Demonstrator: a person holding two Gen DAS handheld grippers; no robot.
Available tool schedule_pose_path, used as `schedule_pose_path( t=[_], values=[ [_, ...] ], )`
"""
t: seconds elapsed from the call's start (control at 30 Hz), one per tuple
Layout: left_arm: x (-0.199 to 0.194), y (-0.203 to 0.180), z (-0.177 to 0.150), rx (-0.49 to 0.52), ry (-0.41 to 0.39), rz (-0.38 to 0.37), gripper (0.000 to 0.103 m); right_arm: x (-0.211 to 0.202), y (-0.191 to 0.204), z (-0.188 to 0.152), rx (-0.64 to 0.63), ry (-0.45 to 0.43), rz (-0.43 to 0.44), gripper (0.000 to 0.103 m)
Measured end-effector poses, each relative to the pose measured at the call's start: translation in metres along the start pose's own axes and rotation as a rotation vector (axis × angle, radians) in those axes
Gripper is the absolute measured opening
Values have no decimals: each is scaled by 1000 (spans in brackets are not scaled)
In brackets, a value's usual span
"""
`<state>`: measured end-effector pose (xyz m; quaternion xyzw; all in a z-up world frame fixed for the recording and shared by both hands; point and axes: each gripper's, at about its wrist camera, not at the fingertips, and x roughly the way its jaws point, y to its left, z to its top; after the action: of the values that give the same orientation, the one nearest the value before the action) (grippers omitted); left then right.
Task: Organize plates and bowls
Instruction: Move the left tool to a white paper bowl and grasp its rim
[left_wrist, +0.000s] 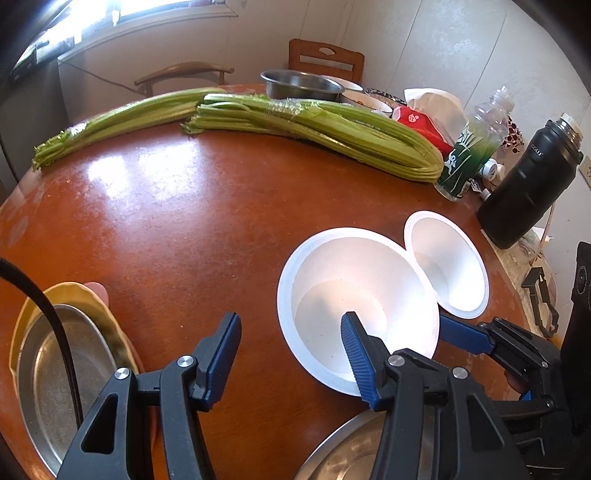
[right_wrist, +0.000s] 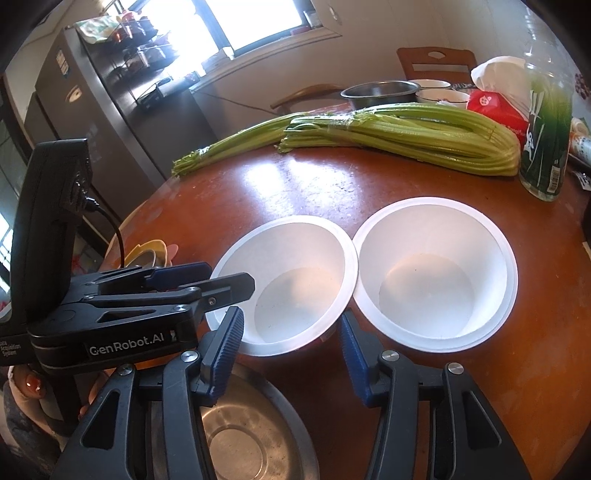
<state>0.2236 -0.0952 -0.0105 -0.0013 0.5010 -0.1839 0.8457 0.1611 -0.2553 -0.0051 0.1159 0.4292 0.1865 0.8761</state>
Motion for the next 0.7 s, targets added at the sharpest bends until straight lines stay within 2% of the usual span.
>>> schedule_pose_path(
  t=[0.23, 0.4, 0.7],
  values=[
    [5, 0, 0, -13, 23, -48, 43, 2, 4, 2, -30, -14, -1, 47],
    [-1, -1, 0, -9, 7, -54, 40, -2, 8, 3, -47, -34, 4, 46],
    [-12, -1, -1, -9, -14, -61, 40, -11, 17, 5, -81, -64, -8, 45]
  ],
)
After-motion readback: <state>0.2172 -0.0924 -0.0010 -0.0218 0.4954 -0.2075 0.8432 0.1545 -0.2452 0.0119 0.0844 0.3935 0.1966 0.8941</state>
